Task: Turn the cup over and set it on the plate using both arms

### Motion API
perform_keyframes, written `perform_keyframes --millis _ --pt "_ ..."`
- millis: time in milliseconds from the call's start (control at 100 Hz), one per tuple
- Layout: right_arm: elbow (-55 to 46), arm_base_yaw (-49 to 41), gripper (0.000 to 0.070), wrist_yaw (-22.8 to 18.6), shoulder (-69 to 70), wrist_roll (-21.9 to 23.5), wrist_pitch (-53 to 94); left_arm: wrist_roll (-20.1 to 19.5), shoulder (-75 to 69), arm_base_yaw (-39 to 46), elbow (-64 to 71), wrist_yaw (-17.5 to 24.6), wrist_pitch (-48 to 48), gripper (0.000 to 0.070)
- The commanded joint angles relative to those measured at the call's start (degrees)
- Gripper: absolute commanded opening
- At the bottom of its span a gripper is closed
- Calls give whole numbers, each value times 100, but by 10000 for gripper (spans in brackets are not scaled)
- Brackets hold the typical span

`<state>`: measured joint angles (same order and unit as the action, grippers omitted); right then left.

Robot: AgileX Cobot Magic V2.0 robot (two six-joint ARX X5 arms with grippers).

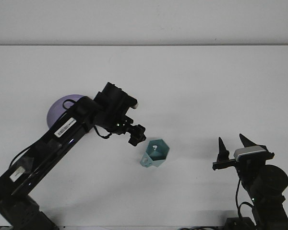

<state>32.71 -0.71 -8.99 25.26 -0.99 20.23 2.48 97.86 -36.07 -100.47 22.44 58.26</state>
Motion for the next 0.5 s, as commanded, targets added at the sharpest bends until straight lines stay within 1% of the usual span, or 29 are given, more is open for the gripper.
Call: perform_keyframes --millis 0,140,340,450,490 --pt "9 -9 471 2 22 96 -52 -85 363 -122 -302 -39 273 435" --pt "9 -11 470 -2 22 107 -55 -168 911 -337 -667 -313 614 435" --pt "9 -81 471 0 22 120 -55 -232 1364 -601 -931 -361 601 434" --pt "9 -118 470 0 22 118 -50 -251 1587 -713 -953 -756 671 434" --pt "9 -122 471 0 22 118 -48 -251 1650 -730 -953 -828 680 434"
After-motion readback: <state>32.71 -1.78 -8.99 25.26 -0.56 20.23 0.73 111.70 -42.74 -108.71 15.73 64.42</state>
